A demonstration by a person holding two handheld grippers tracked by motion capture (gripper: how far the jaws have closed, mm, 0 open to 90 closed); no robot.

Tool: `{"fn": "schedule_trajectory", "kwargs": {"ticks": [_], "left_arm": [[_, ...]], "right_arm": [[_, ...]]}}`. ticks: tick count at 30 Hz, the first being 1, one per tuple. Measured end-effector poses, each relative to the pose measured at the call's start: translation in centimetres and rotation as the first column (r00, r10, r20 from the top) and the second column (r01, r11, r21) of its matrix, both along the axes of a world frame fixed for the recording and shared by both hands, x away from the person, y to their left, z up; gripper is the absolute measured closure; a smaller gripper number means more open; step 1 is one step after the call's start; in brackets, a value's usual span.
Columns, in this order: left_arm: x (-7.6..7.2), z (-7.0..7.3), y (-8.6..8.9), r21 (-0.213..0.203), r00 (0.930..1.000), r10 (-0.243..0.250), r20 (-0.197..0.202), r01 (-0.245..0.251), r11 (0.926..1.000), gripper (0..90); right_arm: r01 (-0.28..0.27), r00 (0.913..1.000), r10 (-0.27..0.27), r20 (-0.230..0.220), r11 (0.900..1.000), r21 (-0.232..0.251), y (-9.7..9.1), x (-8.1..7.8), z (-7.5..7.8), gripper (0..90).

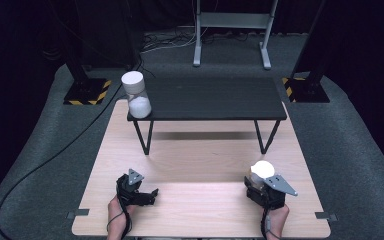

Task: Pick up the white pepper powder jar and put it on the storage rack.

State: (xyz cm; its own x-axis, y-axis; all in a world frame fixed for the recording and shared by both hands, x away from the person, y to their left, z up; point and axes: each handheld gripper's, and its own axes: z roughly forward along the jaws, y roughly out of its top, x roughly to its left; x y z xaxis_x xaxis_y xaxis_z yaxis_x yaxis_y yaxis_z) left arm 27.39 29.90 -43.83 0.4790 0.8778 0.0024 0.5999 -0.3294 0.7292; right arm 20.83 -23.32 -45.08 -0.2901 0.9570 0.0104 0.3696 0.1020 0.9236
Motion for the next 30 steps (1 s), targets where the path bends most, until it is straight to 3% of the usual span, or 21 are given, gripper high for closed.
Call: {"fn": "schedule_trajectory", "kwargs": {"ticks": [11, 17, 30], "left_arm": [[0.0, 0.0, 0.0, 0.004, 1.0000, -0.002, 0.000, 0.002, 1.0000, 2.3], [0.0, 0.0, 0.0, 0.000, 1.0000, 0.000, 0.000, 0.000, 1.0000, 2.3], [0.0, 0.0, 0.0, 0.000, 1.0000, 0.001, 0.000, -0.001, 1.0000, 2.0]], "right_arm": [[0.007, 0.9987, -0.006, 0.050, 1.0000, -0.004, -0.8, 0.5, 2.7, 30.1], [0.002, 0.9988, -0.001, 0.049, 0.9998, -0.018, -1.1, 1.3, 3.9, 30.1], [0.017, 0.9993, -0.017, 0.035, 0.9998, 0.009, -2.1, 3.3, 5.7, 30.0]]}}
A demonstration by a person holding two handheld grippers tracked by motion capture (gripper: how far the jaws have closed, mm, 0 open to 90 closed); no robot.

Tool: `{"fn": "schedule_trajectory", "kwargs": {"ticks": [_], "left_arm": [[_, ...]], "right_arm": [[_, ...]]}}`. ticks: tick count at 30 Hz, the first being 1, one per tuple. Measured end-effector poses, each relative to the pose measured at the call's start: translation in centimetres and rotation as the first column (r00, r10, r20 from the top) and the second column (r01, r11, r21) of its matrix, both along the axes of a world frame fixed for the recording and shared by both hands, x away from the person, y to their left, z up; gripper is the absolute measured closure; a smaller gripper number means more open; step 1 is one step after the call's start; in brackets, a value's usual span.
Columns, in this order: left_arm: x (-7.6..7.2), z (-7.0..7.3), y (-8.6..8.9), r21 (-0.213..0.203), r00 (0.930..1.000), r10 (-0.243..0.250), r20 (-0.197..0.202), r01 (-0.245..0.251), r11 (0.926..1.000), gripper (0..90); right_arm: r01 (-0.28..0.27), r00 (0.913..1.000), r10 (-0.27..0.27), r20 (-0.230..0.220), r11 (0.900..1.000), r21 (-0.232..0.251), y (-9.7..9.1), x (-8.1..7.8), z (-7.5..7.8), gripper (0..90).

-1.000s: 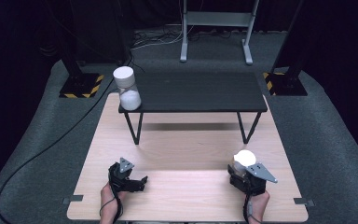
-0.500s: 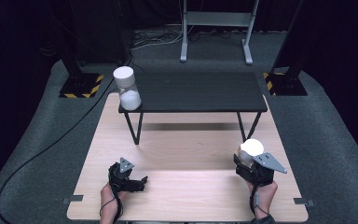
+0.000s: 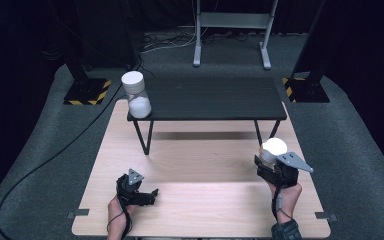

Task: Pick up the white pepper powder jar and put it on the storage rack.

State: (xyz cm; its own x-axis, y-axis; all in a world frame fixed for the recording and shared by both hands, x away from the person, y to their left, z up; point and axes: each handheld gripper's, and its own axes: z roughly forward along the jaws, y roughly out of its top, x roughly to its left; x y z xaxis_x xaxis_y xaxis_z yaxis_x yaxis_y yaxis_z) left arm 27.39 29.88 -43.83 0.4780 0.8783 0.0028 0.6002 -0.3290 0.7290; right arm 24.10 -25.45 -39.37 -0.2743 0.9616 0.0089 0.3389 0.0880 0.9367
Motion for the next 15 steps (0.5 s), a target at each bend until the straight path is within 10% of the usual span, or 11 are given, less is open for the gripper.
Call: {"fn": "schedule_trajectory", "kwargs": {"ticks": [15], "left_arm": [[-0.2, 0.0, -0.2, 0.009, 1.0000, 0.001, 0.008, -0.001, 1.0000, 1.8]], "right_arm": [[0.030, 0.9995, -0.030, -0.001, 0.9992, 0.024, -0.8, 1.5, 1.5, 30.0]]}}
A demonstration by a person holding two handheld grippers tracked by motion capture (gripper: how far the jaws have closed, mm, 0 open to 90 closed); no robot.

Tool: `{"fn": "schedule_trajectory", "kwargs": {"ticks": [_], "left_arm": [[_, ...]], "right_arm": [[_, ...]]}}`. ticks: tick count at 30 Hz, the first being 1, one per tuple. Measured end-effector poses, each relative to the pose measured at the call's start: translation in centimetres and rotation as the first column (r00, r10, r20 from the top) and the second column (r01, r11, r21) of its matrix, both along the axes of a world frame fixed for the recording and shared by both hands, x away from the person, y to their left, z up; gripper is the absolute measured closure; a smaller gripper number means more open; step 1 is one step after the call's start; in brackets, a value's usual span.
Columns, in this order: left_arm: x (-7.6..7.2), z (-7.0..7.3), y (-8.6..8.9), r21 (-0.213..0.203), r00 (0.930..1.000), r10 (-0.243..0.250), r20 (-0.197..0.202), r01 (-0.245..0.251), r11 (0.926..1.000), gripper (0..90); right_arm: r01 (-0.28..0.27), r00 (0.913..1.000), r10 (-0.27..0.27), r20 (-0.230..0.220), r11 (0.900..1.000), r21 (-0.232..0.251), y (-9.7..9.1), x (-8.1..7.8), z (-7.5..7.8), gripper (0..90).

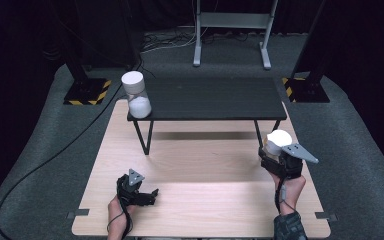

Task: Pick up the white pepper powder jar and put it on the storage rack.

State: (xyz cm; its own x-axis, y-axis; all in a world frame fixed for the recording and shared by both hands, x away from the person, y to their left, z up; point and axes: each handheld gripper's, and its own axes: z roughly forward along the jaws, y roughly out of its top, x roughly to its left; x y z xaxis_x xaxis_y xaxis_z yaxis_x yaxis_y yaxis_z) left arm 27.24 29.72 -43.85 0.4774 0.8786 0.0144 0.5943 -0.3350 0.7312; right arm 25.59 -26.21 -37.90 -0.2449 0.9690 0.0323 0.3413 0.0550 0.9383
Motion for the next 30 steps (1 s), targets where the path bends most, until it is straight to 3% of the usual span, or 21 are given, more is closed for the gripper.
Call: {"fn": "schedule_trajectory", "kwargs": {"ticks": [11, 30], "left_arm": [[0.0, 0.0, 0.0, 0.003, 1.0000, -0.001, 0.003, 0.001, 1.0000, 1.9], [-0.1, 0.0, -0.1, 0.008, 1.0000, -0.003, 0.005, 0.003, 1.0000, 1.9]], "right_arm": [[0.012, 0.9999, -0.012, 0.009, 0.9999, 0.008, -0.8, 0.3, 1.3, 30.0], [0.012, 0.9995, -0.010, 0.030, 0.9987, -0.049, -0.7, 0.6, 4.6, 30.0]]}}
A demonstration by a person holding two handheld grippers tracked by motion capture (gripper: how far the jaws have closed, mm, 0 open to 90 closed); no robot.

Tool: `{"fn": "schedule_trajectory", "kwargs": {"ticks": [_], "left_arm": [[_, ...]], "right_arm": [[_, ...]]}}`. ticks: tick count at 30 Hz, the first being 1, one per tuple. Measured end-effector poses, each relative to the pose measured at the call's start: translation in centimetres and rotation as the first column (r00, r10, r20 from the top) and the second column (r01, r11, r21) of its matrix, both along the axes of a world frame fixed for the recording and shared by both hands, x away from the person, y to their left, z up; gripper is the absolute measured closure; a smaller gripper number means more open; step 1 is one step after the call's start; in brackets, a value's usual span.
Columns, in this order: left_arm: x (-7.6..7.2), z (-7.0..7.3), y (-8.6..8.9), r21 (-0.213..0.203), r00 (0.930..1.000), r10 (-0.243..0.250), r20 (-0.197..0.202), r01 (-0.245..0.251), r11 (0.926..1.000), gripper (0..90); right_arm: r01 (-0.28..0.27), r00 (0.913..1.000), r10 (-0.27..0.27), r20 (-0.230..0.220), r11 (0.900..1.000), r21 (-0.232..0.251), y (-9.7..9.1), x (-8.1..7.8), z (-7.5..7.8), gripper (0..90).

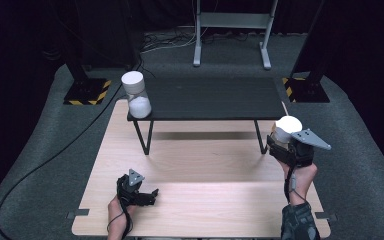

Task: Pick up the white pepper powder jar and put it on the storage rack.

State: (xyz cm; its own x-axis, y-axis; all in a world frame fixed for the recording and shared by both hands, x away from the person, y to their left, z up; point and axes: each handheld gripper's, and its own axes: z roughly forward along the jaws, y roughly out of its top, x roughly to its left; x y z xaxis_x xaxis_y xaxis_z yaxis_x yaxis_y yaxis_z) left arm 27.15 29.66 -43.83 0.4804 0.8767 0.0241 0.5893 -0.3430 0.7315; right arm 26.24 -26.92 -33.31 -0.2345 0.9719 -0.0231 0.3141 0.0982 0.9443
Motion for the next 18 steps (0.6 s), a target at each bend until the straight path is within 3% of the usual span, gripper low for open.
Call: {"fn": "schedule_trajectory", "kwargs": {"ticks": [18], "left_arm": [[-0.1, 0.0, -0.1, 0.001, 1.0000, 0.001, 0.003, -0.001, 1.0000, 2.0]], "right_arm": [[-0.003, 1.0000, 0.003, 0.001, 0.9999, -0.012, 0.4, 1.3, 2.6, 30.0]]}}
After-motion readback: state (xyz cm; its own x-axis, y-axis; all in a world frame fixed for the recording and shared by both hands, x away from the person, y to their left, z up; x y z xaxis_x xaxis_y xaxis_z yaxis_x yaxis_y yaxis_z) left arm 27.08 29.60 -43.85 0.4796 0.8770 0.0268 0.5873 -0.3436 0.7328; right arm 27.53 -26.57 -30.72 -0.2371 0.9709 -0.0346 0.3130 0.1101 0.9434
